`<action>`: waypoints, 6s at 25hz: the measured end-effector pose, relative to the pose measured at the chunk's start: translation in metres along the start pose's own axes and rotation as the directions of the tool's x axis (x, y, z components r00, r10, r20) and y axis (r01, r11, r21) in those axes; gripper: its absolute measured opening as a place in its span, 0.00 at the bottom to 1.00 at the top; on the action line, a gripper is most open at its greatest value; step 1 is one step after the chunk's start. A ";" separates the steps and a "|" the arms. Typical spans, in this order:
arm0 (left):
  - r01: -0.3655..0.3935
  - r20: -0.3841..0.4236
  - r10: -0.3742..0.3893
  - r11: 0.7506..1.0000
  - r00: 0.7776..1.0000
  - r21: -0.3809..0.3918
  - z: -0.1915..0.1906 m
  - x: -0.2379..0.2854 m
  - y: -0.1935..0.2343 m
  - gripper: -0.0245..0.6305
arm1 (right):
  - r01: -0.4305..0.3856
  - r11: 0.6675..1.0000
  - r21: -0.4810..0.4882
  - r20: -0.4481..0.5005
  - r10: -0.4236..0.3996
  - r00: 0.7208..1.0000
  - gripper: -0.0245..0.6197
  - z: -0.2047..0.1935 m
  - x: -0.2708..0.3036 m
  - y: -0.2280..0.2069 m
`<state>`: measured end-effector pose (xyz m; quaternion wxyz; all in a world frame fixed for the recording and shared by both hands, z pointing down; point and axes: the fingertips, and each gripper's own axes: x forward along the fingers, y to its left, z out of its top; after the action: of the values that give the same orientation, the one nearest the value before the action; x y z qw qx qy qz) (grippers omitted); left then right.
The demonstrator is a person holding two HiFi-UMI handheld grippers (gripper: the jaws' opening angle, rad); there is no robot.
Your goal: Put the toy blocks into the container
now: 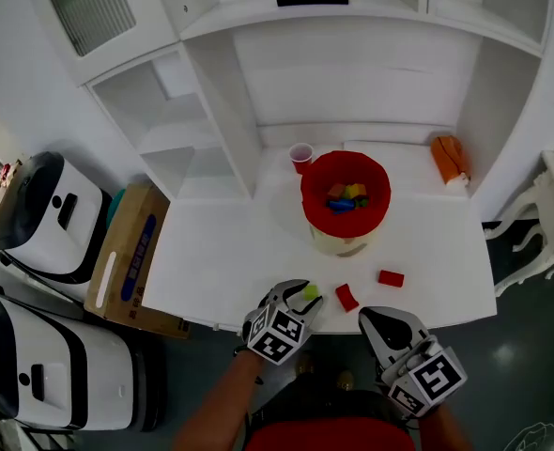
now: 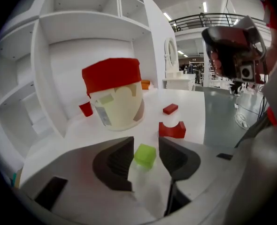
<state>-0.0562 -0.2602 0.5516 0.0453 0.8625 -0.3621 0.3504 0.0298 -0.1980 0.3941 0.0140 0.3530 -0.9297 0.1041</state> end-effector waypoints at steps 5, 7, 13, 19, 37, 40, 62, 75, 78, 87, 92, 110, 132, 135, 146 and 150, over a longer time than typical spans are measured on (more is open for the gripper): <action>0.096 -0.110 -0.090 0.994 0.990 0.055 -0.019 0.025 -0.002 0.36 | 0.053 0.999 0.009 -0.019 -0.053 0.998 0.06 -0.002 0.010 -0.012; 0.129 -0.117 -0.121 0.990 0.986 0.063 -0.023 0.029 -0.003 0.36 | 0.071 0.997 0.014 -0.021 -0.071 0.997 0.06 -0.004 0.014 -0.017; 0.118 0.184 -0.108 0.992 0.977 -0.040 0.034 -0.013 0.009 0.36 | 0.126 0.992 0.021 -0.033 -0.125 0.992 0.06 -0.010 0.019 -0.030; 0.077 0.551 0.033 0.981 0.834 -0.176 0.160 -0.085 0.065 0.35 | 0.175 0.984 0.022 -0.044 -0.174 0.984 0.06 -0.014 0.022 -0.040; 0.089 0.622 0.051 0.977 0.781 -0.192 0.232 -0.050 0.114 0.07 | 0.151 0.987 -0.057 -0.329 -0.161 0.931 0.32 -0.084 0.041 -0.045; 0.118 0.643 0.025 0.977 0.766 -0.178 0.219 -0.066 0.090 0.07 | 0.135 0.988 -0.076 -0.420 -0.155 0.894 0.36 -0.119 0.046 -0.045; 0.111 0.564 0.057 0.960 0.824 -0.259 0.150 -0.066 0.073 0.07 | 0.177 0.984 0.019 -0.084 -0.175 0.981 0.30 0.004 0.045 -0.066; 0.245 0.534 -0.140 0.961 0.833 -0.129 0.148 -0.054 0.034 0.07 | 0.209 0.978 -0.009 -0.051 -0.209 0.977 0.32 0.082 0.134 -0.124; 0.273 0.516 -0.203 0.960 0.832 -0.063 0.144 -0.047 0.024 0.07 | 0.250 0.967 -0.047 -0.014 -0.250 0.968 0.23 0.089 0.127 -0.121; 0.434 0.345 -0.441 0.895 0.828 0.103 0.127 0.011 -0.044 0.24 | 0.408 0.912 -0.044 0.011 -0.408 0.913 0.06 0.073 0.052 -0.130; 0.457 0.154 -0.488 0.867 0.859 0.199 0.113 0.069 -0.076 0.31 | 0.436 0.900 0.000 -0.008 -0.436 0.900 0.06 0.056 0.014 -0.145; 0.484 -0.116 -0.471 0.837 0.875 0.256 0.087 0.143 -0.102 0.32 | 0.351 0.933 0.081 -0.043 -0.348 0.936 0.06 0.028 -0.044 -0.198; -0.038 0.411 0.145 0.965 0.900 -0.258 0.238 0.001 0.116 0.31 | 0.216 0.971 0.102 0.043 -0.221 0.974 0.06 0.051 -0.001 -0.171; -0.022 0.445 0.130 0.971 0.886 -0.239 0.242 -0.004 0.109 0.31 | 0.202 0.975 0.087 0.051 -0.207 0.977 0.06 0.057 0.005 -0.162; 0.157 0.580 -0.064 0.981 0.812 -0.111 0.243 -0.020 -0.004 0.05 | 0.199 0.980 -0.013 0.102 -0.196 0.975 0.06 0.070 0.004 -0.133; 0.179 0.592 -0.080 0.978 0.802 -0.110 0.242 -0.023 -0.014 0.05 | 0.212 0.974 -0.081 0.105 -0.204 0.973 0.06 0.071 0.004 -0.124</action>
<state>0.0805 -0.3164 0.3575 0.0248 0.9446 -0.3256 0.0341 0.1119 -0.3060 0.3477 -0.0038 0.4521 -0.8909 0.0424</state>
